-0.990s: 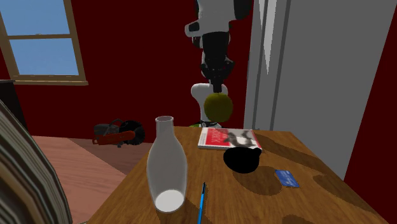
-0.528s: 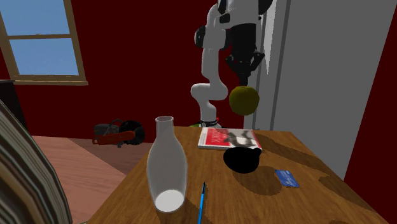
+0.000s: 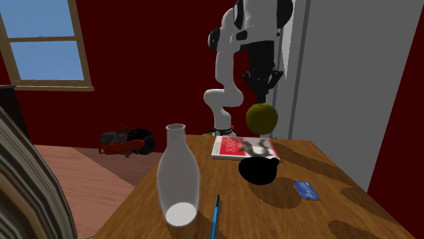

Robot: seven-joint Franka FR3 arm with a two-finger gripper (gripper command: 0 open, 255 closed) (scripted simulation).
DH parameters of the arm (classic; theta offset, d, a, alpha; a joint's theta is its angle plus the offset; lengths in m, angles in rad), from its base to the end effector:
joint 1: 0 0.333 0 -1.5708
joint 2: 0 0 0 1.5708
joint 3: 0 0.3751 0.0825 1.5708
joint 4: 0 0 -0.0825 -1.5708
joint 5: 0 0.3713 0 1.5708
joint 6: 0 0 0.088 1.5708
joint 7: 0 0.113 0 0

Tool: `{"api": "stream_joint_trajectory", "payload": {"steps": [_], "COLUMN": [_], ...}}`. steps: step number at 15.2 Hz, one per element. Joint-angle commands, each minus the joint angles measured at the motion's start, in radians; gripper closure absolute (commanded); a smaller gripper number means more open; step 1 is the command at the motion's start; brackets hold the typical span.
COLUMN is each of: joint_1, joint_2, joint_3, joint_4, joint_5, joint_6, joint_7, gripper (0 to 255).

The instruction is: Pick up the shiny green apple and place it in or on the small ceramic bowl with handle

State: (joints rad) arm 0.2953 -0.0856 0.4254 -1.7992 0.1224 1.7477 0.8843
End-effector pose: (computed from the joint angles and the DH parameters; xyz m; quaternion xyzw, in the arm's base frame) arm 0.3793 0.3616 0.6288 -0.9948 0.0920 0.0214 0.0393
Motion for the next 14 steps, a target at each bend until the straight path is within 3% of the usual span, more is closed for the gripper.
{"api": "stream_joint_trajectory", "payload": {"steps": [1, 14], "joint_1": [0.0, 0.004], "joint_2": [-0.003, 0.009], "joint_3": [0.0, 0.006], "joint_4": [-0.028, -0.191], "joint_5": [0.002, 0.003], "joint_6": [0.026, 0.199], "joint_7": [-0.004, -0.015], "gripper": [255, 255]}}
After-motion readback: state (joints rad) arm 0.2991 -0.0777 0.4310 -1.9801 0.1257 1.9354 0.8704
